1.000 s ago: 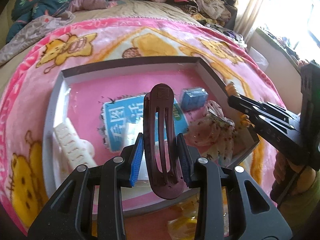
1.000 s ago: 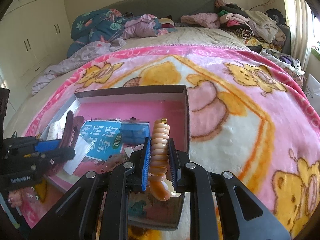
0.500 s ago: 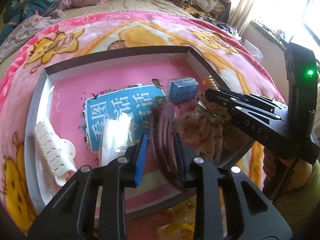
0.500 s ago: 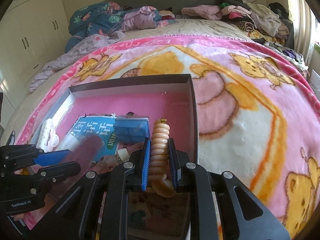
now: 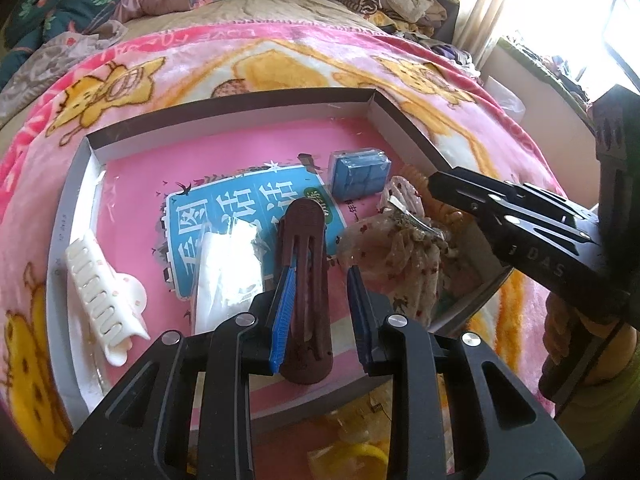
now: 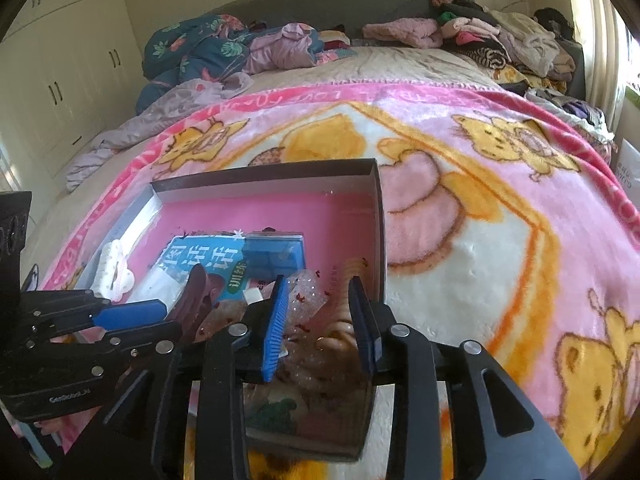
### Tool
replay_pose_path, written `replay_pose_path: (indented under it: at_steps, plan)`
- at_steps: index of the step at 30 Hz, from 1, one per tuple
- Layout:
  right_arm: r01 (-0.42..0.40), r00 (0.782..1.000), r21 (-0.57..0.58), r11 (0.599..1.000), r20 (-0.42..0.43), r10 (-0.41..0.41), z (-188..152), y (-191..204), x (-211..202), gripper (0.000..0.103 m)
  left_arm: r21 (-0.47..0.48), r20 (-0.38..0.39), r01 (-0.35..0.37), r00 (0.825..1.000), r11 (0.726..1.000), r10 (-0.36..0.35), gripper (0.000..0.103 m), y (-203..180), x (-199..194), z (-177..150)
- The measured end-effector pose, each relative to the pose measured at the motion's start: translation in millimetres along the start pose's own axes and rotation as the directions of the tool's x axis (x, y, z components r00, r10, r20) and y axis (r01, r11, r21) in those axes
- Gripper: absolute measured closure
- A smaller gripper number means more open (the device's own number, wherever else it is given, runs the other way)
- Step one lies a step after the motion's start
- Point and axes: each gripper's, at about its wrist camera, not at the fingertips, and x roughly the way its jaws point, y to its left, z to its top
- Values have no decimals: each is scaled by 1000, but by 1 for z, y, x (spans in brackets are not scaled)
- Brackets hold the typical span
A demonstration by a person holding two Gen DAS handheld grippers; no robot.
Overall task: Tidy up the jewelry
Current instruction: 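Carry the brown clip and peach coiled tie into the grey box and release both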
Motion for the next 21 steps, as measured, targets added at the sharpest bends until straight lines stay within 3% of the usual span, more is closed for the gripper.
replay_pose_path:
  at_steps: [10,21]
  plan:
    - [13,999,4,1000,37,-13,-4,3,-30,64,-17,36,-23,999,1000,23,82,1,-29,-5]
    - [23,996,-5,1000,86,-22,-17,15,-70,47,-66,108,-49,993,997,56,60,11,-75,-17]
